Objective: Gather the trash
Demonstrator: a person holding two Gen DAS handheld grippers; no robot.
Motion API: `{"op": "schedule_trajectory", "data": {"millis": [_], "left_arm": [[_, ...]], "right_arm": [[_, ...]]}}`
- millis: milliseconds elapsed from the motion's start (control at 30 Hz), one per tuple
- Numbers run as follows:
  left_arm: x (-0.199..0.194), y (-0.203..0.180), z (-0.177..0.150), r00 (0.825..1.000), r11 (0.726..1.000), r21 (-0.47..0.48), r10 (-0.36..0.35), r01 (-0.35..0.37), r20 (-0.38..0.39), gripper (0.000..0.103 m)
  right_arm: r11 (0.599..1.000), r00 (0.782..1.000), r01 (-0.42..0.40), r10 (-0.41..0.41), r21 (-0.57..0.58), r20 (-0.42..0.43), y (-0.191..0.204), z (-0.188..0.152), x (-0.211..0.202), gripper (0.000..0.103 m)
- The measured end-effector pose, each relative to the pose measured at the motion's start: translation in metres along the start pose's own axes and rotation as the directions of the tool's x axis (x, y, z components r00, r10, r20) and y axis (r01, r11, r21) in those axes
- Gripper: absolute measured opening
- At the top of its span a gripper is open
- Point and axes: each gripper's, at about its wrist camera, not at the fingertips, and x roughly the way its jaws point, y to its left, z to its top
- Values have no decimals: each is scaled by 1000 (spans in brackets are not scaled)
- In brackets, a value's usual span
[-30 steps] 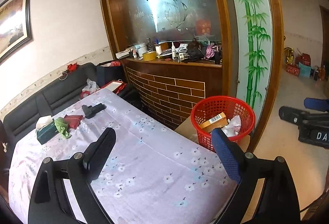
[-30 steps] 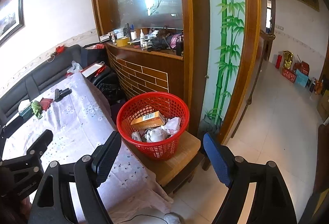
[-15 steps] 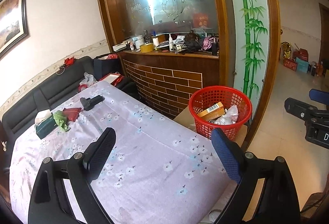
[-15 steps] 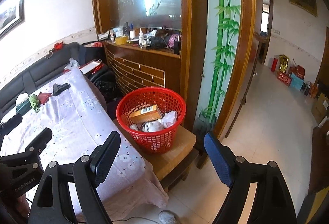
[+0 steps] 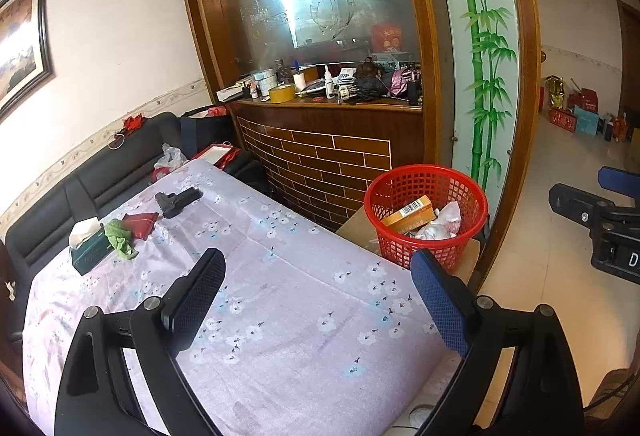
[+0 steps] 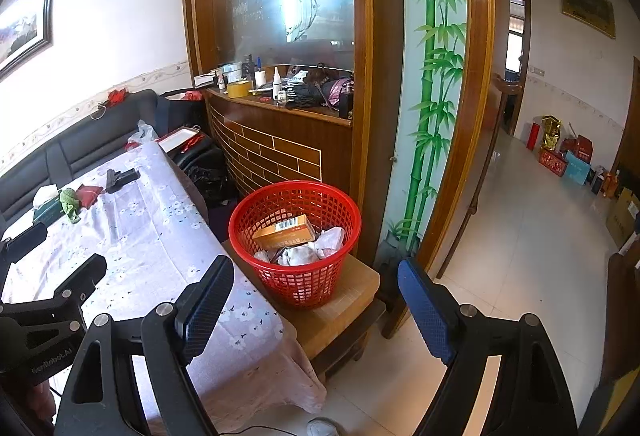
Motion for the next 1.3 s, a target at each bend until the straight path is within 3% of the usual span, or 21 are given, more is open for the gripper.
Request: {"op": "schedule_trajectory", "data": {"millis": [1300], "left_arm": [[14,0,-6,1000,1000,-7,0,0,-26,93]], "right_arm": [[1000,999,11,-12,-21,-37,3,1,16,88]]}}
